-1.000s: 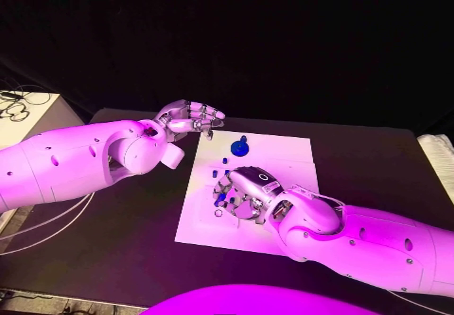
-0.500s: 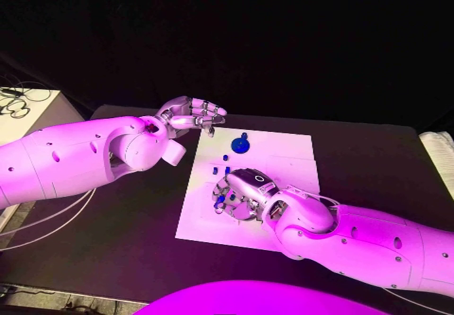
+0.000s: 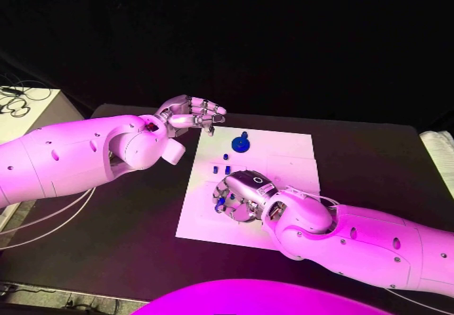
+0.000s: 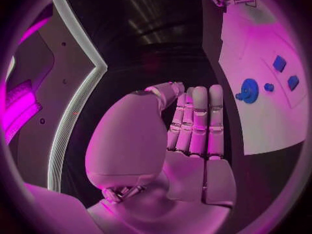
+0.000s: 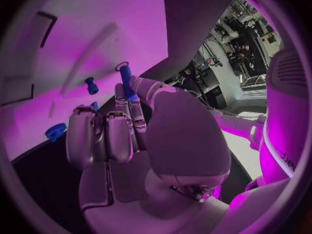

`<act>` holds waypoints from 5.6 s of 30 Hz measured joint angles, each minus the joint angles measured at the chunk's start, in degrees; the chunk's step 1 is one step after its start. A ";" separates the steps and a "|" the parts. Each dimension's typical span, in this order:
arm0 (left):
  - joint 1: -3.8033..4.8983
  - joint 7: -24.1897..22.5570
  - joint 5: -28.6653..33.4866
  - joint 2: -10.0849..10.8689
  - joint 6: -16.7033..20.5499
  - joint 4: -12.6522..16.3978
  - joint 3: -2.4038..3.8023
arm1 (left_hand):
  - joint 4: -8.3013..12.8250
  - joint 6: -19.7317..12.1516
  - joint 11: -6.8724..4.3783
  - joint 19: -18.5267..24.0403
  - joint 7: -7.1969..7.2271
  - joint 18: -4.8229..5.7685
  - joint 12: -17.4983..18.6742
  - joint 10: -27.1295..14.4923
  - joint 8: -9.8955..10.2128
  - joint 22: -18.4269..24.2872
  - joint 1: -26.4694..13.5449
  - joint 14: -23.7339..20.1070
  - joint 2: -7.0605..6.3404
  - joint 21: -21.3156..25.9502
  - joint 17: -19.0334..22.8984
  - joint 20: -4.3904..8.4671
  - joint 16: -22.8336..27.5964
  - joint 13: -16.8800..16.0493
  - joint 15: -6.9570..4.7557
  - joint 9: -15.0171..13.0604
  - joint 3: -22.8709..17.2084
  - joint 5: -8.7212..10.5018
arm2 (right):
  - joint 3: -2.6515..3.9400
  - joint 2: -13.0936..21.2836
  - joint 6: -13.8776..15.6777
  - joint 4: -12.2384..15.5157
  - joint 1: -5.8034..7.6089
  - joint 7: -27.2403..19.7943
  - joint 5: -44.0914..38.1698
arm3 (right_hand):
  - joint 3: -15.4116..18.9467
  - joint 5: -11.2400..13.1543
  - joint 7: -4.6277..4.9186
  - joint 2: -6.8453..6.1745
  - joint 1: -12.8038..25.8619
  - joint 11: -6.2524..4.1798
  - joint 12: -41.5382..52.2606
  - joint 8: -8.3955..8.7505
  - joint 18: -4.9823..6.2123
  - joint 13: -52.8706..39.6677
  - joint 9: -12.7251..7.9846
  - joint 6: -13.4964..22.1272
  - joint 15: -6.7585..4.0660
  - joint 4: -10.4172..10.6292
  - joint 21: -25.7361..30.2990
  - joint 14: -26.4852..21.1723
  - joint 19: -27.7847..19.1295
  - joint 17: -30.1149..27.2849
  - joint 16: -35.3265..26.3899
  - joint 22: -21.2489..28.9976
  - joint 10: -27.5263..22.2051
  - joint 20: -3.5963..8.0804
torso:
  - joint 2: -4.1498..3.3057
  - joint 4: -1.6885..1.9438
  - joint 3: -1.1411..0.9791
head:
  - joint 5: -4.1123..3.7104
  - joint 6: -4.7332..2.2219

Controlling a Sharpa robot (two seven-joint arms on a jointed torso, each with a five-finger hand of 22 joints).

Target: Assemble the parts on the task board

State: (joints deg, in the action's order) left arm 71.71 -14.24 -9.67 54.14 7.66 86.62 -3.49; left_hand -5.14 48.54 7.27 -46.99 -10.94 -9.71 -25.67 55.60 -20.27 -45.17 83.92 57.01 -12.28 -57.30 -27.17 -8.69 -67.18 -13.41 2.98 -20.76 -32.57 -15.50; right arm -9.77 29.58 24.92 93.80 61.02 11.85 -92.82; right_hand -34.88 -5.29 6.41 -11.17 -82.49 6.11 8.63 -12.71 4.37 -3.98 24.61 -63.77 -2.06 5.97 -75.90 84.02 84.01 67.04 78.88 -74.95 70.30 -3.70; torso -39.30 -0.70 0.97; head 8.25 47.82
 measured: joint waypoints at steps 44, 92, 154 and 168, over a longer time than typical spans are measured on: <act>-0.01 0.40 0.03 0.06 -0.06 -0.11 0.00 | 0.00 -0.21 -0.21 0.00 -0.21 0.00 0.00 -0.21 -0.22 0.13 0.00 0.00 0.00 0.00 0.00 0.00 0.00 0.05 0.00 0.13 0.00 0.00 | -0.45 -0.84 -2.59 -1.58 -0.18 -0.98 -3.26 | 2.49 -1.03 1.35 -4.43 7.63 -1.21 -3.90 4.21 0.03 -2.47 -0.82 7.48 1.84 -3.05 4.21 -0.01 -0.42 -0.49 0.00 0.03 -6.17 -1.47 | 0.05 -0.04 0.04 | -0.50 -0.25; -1.81 -0.45 0.36 1.90 -1.03 3.16 -0.09 | -0.40 -0.42 -0.20 0.00 0.00 0.00 -0.25 -0.63 -0.21 0.37 -0.52 0.00 -0.07 0.55 0.00 0.00 0.00 0.10 0.00 0.37 0.40 0.00 | -0.42 34.72 -1.73 16.02 6.83 8.32 32.37 | 43.11 0.30 -0.62 5.52 9.28 -4.89 77.32 -7.45 -3.13 -70.98 4.74 9.19 -0.45 10.85 -12.87 0.00 0.01 7.94 9.68 0.01 13.52 0.44 | 1.40 -1.28 0.09 | -8.96 -1.74; -1.91 -0.43 1.89 2.52 -3.83 3.51 -0.09 | -0.39 -0.82 -0.21 0.00 -0.01 0.00 -0.24 -1.03 -0.49 0.59 -0.52 0.00 -0.07 0.88 -0.05 0.00 0.00 0.19 0.00 0.54 0.39 0.00 | -0.34 22.08 -4.41 9.91 0.88 22.95 9.57 | 44.61 0.07 -1.34 5.88 10.71 -5.10 77.10 -7.48 -3.99 -70.94 5.18 7.63 -0.84 10.79 -13.77 0.00 0.00 7.90 10.09 0.00 13.72 0.40 | 1.27 -1.12 0.24 | -8.68 -0.07; -1.91 -0.18 1.90 2.64 -4.02 3.53 -0.09 | -0.39 -0.82 0.00 0.00 -0.01 0.00 -0.24 -1.23 -0.49 0.59 -0.74 0.00 0.16 0.88 -0.09 0.00 0.00 0.19 0.00 0.54 0.39 0.00 | -0.42 22.09 -2.83 10.52 0.65 23.73 9.81 | 41.04 0.11 -1.85 6.66 7.36 -5.53 77.10 -7.69 -3.99 -70.94 5.21 6.10 -1.24 10.49 -13.77 0.00 0.00 7.90 10.09 0.01 13.71 0.83 | 1.22 -1.12 0.21 | -8.74 -0.36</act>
State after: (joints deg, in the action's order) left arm 69.80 -14.42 -7.77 56.78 3.63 90.15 -3.58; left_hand -5.53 47.72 7.27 -46.99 -10.95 -9.71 -25.91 54.37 -20.76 -44.58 83.18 57.01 -12.12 -56.42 -27.26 -8.69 -67.18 -13.22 2.98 -20.22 -32.18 -15.50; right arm -10.19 51.67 22.10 104.31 61.66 35.58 -83.01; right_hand 6.16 -5.18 4.57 -4.51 -75.13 0.58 85.73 -20.40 0.38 -74.91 29.83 -57.67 -3.30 16.46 -89.66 84.03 84.01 74.93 88.97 -74.94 84.01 -2.87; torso -38.07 -1.82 1.18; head -0.49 47.46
